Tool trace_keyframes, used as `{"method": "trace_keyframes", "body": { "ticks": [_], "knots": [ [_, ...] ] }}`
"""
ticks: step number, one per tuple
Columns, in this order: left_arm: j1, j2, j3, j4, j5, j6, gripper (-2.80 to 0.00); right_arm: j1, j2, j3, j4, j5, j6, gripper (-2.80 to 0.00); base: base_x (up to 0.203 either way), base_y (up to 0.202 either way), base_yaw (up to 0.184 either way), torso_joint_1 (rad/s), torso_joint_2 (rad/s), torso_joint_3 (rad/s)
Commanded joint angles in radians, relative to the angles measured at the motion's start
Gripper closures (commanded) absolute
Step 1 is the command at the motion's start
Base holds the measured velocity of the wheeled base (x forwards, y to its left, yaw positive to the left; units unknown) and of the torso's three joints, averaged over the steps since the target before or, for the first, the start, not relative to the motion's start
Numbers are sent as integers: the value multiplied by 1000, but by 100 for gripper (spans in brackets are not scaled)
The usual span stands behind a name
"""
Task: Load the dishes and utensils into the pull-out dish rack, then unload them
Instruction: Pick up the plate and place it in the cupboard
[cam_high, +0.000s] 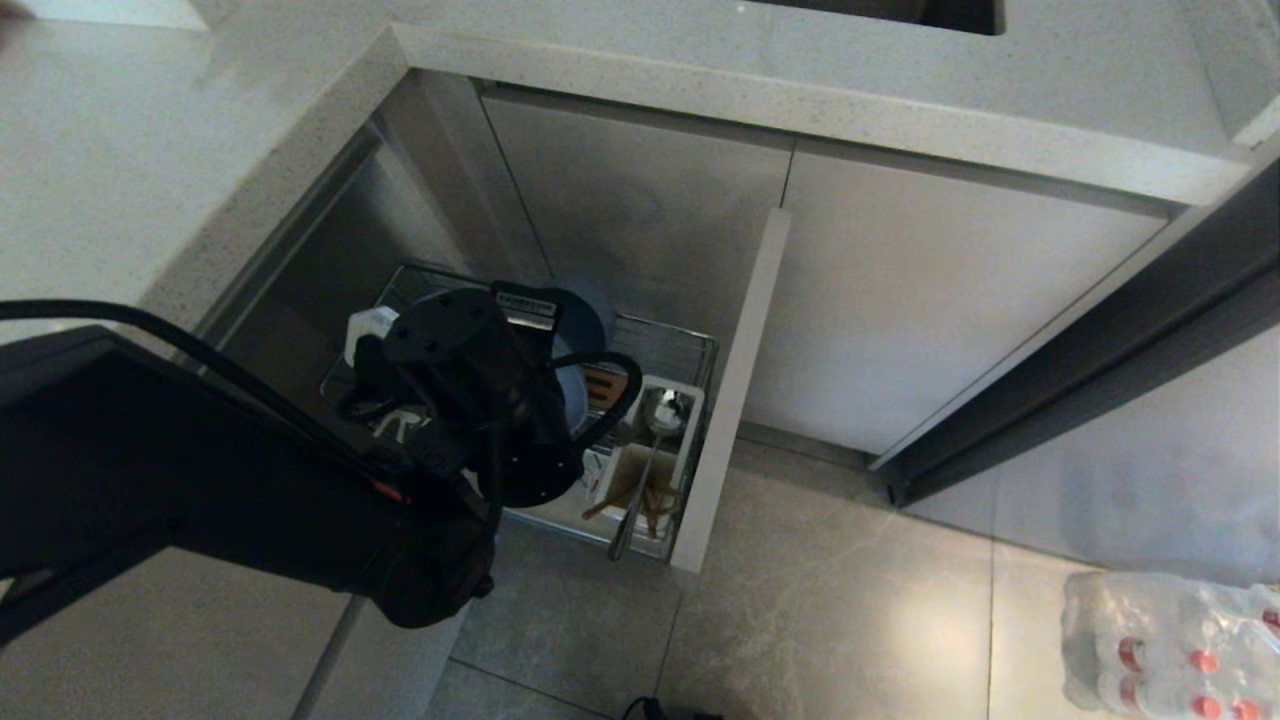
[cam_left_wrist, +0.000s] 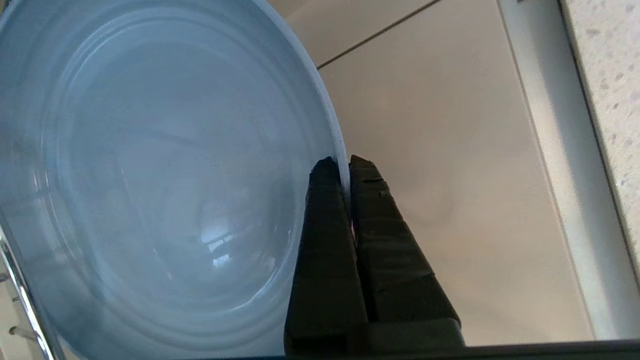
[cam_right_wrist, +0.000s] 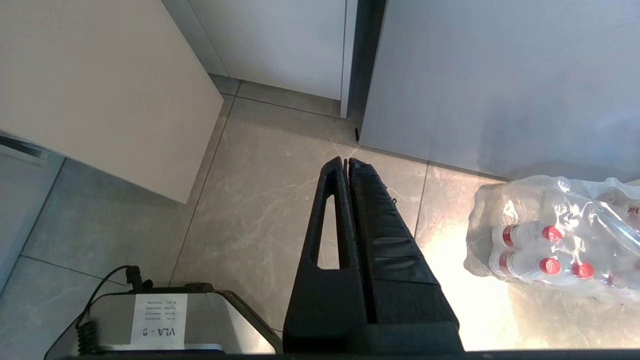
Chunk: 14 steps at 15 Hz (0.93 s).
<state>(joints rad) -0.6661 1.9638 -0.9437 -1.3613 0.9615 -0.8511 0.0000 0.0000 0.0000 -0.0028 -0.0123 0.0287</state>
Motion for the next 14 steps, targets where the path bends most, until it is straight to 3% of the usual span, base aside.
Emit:
{"method": "trace_keyframes", "body": {
  "ticks": [1,14],
  "knots": [
    [10,24,2,-4,5,-8,0,0,2,0,0,0,0,0,0,0,0,0,0,0],
    [25,78,2,19,5,-29,0,0,2,0,0,0,0,0,0,0,0,0,0,0]
  ]
}}
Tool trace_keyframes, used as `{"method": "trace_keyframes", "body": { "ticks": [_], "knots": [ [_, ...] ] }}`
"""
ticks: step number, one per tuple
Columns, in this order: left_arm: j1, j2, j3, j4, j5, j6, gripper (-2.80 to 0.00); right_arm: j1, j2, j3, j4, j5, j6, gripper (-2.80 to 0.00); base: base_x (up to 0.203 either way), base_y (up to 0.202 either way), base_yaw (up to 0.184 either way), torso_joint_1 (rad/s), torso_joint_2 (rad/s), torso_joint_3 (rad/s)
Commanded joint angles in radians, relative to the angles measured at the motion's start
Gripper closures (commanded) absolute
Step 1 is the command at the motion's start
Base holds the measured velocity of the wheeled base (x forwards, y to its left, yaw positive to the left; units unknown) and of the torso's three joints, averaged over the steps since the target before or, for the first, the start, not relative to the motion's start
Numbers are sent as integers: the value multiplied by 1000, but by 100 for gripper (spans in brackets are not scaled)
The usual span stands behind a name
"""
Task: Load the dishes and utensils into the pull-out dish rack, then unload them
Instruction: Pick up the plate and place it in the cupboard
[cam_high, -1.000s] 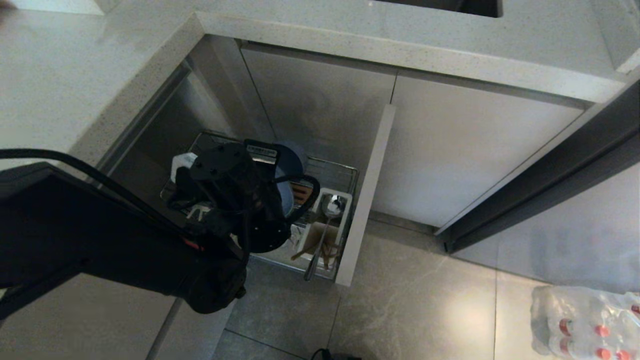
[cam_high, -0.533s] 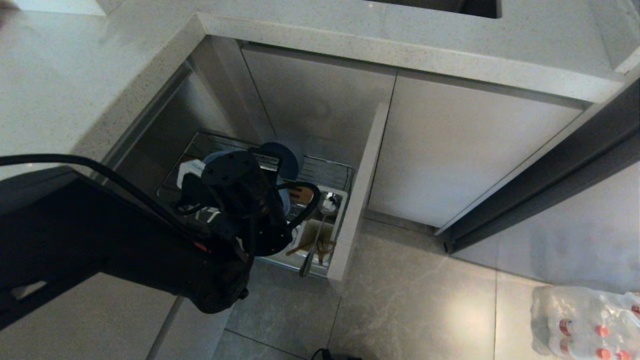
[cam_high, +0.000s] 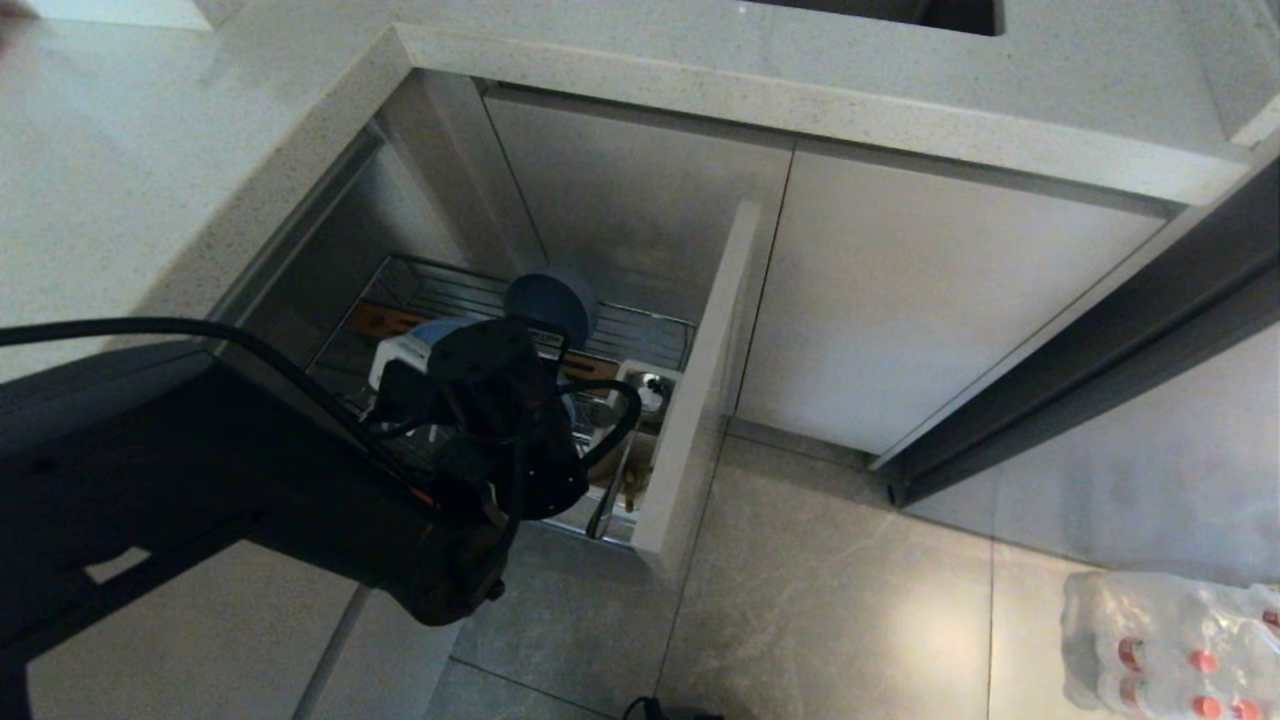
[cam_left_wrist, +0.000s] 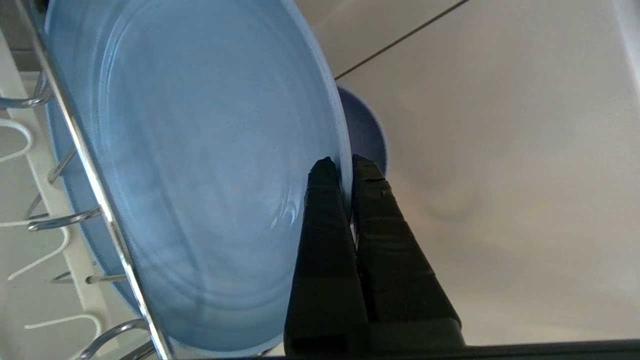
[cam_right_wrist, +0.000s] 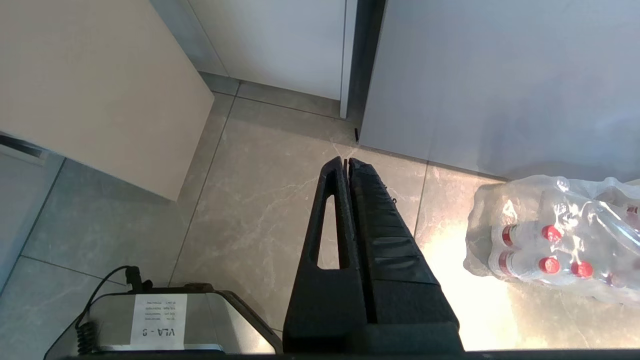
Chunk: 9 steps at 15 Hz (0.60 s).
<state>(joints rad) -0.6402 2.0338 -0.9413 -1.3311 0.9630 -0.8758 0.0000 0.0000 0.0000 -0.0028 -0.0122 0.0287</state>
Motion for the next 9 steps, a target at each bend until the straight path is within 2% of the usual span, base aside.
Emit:
{"method": "trace_keyframes", "body": {
  "ticks": [1,5,9],
  "knots": [
    [-1,9,-1,-8,5,-9,0,0,2,0,0,0,0,0,0,0,0,0,0,0],
    [-1,2,-5,86,7,-52,0,0,2,0,0,0,0,0,0,0,0,0,0,0],
    [-9,-32,-9,92,9,-48,0,0,2,0,0,0,0,0,0,0,0,0,0,0]
  ]
}}
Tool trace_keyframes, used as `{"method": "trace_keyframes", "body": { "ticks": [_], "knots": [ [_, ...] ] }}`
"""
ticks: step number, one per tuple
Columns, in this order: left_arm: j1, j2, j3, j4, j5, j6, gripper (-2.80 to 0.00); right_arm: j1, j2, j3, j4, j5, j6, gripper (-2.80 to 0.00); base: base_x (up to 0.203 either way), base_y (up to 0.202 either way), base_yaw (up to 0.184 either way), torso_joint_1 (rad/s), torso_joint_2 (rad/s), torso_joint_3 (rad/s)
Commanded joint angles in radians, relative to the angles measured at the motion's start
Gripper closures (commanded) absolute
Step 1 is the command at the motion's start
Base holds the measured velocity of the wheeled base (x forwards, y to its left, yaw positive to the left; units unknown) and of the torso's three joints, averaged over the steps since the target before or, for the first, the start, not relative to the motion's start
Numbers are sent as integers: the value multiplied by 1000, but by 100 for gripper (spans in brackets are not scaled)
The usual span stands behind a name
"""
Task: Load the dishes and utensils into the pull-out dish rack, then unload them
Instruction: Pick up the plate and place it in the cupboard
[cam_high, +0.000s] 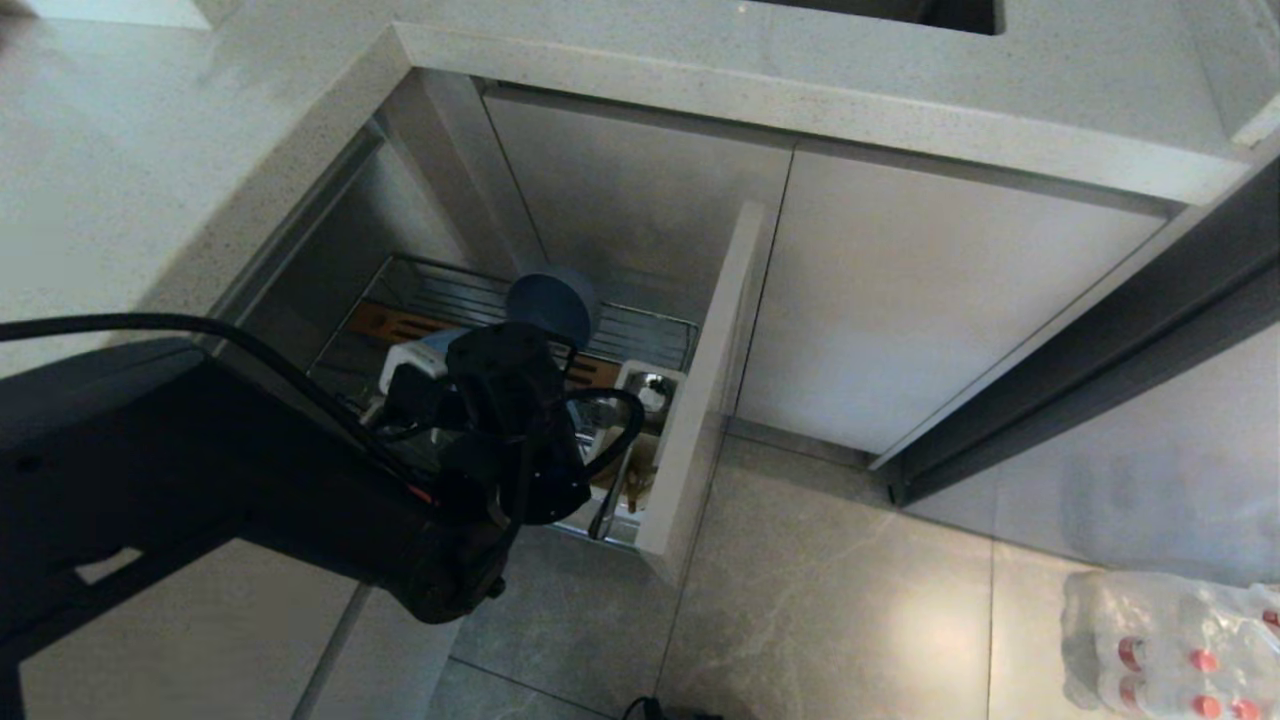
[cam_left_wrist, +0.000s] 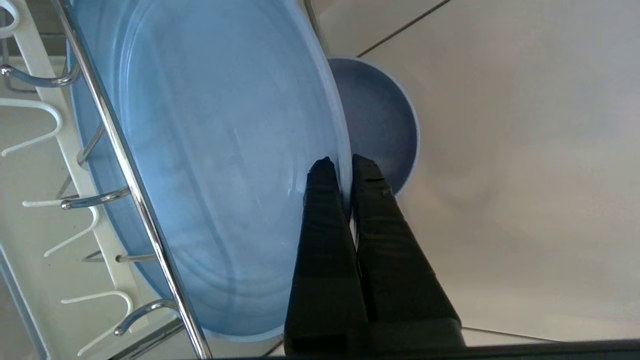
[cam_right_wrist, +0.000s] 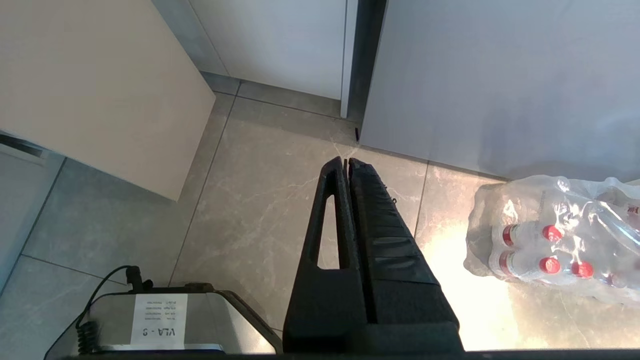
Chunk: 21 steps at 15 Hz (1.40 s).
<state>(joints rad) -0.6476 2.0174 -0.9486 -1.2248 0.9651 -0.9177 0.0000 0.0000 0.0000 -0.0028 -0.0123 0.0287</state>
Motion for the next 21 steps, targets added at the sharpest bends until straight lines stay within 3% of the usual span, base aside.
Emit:
{"method": "trace_keyframes", "body": {
  "ticks": [1,21],
  "knots": [
    [-4,-21,-4,-9,7,-3,0,0,2,0,0,0,0,0,0,0,0,0,0,0],
    [-17,-49,-7,-7,26,25,0,0,1,0,0,0,0,0,0,0,0,0,0,0]
  ]
}}
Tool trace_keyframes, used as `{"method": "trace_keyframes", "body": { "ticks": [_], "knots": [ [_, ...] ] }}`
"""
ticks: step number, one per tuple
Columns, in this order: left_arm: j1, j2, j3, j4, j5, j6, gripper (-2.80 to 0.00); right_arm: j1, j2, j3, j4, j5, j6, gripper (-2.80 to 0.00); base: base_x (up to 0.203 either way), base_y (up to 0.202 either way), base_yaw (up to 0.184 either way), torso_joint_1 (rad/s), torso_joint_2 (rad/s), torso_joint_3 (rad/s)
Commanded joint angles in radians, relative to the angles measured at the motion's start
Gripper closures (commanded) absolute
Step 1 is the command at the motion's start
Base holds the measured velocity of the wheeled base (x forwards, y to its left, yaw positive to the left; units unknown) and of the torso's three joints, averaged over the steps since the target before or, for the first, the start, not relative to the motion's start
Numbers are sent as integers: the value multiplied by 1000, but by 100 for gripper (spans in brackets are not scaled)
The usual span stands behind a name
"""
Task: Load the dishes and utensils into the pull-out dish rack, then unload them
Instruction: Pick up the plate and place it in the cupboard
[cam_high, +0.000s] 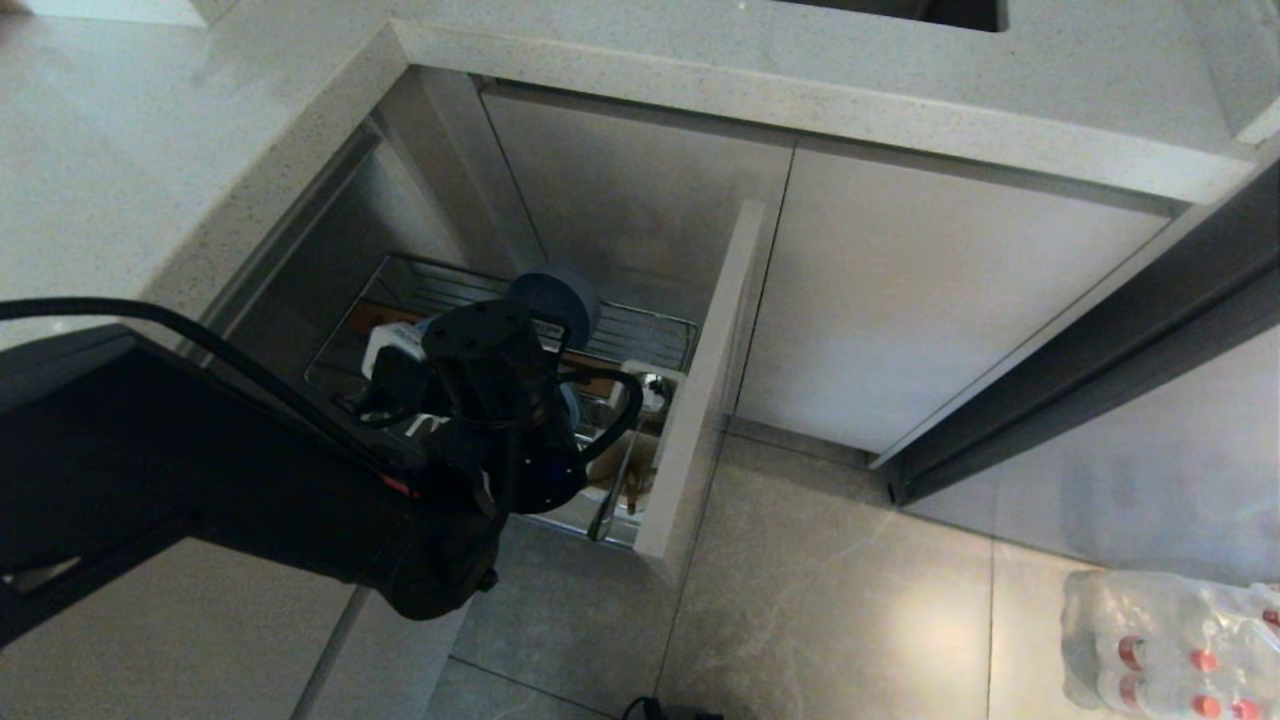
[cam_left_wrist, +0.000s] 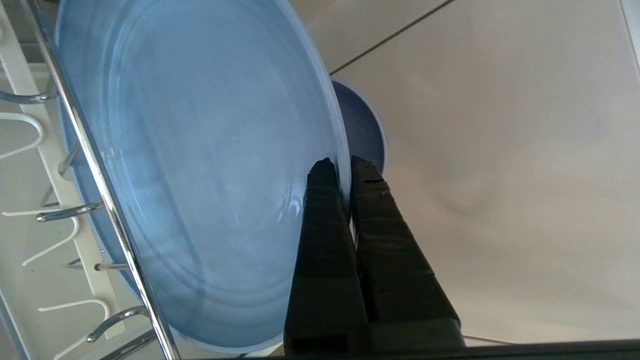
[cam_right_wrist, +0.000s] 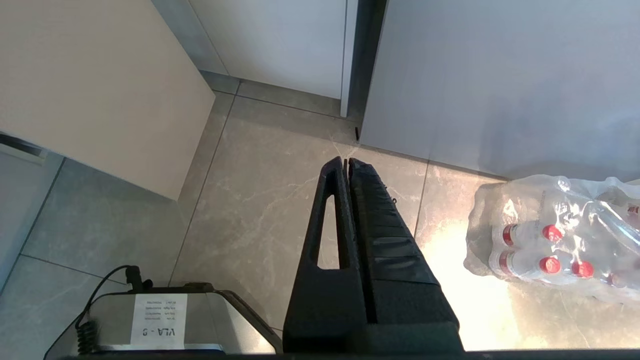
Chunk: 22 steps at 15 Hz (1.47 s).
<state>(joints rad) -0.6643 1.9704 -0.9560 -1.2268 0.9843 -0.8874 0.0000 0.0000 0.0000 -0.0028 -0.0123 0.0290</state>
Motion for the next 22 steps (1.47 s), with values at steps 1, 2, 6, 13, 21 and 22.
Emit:
{"method": "trace_keyframes", "body": {
  "ticks": [1,2,6,13,21,22],
  "knots": [
    [0,-1,0,-1,8,-5,0,0,2,0,0,0,0,0,0,0,0,0,0,0],
    [0,-1,0,10,9,-7,0,0,2,0,0,0,0,0,0,0,0,0,0,0],
    [2,4,2,27,10,-12,0,0,1,0,0,0,0,0,0,0,0,0,0,0],
    [3,30,3,27,10,-27,0,0,2,0,0,0,0,0,0,0,0,0,0,0],
    [3,33,3,27,9,-27,0,0,2,0,0,0,0,0,0,0,0,0,0,0],
    [4,33,3,27,9,-27,0,0,2,0,0,0,0,0,0,0,0,0,0,0]
  ]
}}
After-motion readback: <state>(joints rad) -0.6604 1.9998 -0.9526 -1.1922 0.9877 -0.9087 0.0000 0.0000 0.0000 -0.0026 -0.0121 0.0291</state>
